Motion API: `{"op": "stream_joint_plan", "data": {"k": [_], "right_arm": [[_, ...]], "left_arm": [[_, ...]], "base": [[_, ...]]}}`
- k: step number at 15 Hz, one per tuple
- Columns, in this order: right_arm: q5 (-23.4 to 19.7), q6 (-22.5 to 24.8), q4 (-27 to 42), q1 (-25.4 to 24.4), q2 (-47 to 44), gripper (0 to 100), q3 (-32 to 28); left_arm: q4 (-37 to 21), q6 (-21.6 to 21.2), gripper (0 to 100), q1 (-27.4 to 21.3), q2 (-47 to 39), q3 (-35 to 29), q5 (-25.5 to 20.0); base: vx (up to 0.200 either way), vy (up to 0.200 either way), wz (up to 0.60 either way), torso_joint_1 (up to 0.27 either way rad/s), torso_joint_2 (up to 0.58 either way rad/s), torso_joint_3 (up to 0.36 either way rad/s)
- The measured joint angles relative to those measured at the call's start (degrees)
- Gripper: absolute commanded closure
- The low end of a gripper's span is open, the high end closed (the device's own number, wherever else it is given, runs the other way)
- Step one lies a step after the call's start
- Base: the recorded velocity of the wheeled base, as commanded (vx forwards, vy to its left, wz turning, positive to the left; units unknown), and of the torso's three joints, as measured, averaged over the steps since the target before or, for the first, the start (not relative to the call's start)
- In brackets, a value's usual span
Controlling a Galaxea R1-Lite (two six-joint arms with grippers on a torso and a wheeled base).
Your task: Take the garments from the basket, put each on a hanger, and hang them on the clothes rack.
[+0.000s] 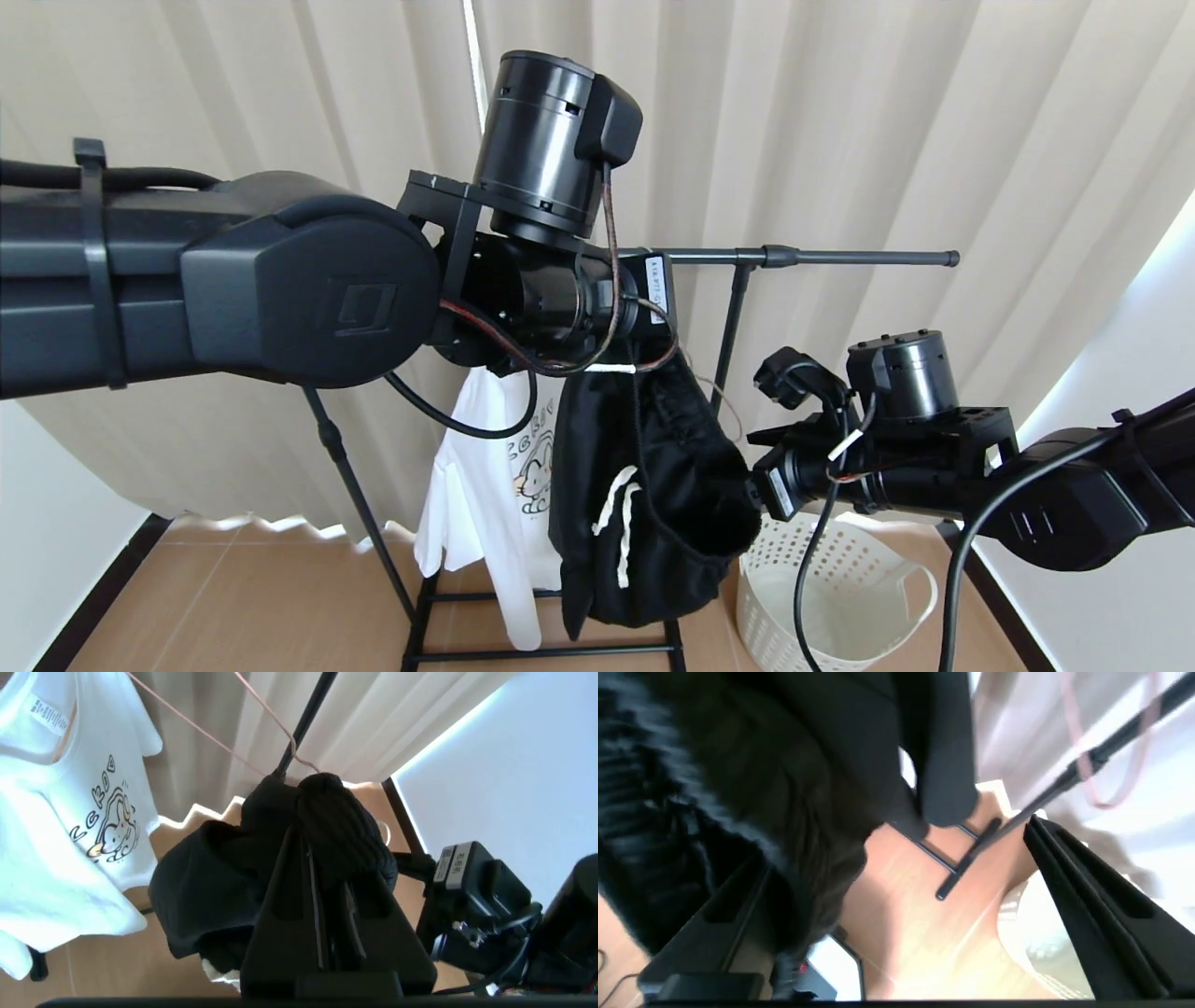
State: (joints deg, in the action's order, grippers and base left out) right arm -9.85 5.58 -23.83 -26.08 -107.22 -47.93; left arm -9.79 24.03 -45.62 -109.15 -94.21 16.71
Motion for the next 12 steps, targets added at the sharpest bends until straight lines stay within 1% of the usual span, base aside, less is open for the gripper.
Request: {"op": "stream_joint_plan", "data": {"k": [3, 4, 7, 9, 12], "right_arm": [[-0.05, 0.02, -0.94, 1.35, 0.18, 100, -0.16], [-0.09, 0.07, -1.76, 2.35, 0.52, 100, -0.24], [-0.2, 0.13, -1.4, 5.44, 2.36, 100, -1.1], [-0.18, 0.22, -1.26, 8.41, 4.19, 100, -1.97], [-0.05, 0.32, -1.16, 10.81, 6.5, 100, -2.65]], "left_arm": [[-0.3, 0.0, 100, 0.06, 0.22, 0.41, -0.02], [-0.8, 0.02, 100, 0.09, 0.22, 0.79, -0.02], [-0.83, 0.05, 100, 0.11, -0.22, 2.45, -0.07], [-0.91, 0.05, 100, 0.11, -1.78, 4.11, -0.11], [-0.79, 0.02, 100, 0.04, -4.92, 5.29, -0.07]], "base": [[0.0, 0.0, 0.0, 0.0, 0.0, 0.0], [0.0, 0.0, 0.0, 0.0, 0.0, 0.0], [0.0, 0.0, 0.0, 0.0, 0.0, 0.0], [0.0, 0.0, 0.0, 0.0, 0.0, 0.0], [0.0, 0.0, 0.0, 0.0, 0.0, 0.0]]}}
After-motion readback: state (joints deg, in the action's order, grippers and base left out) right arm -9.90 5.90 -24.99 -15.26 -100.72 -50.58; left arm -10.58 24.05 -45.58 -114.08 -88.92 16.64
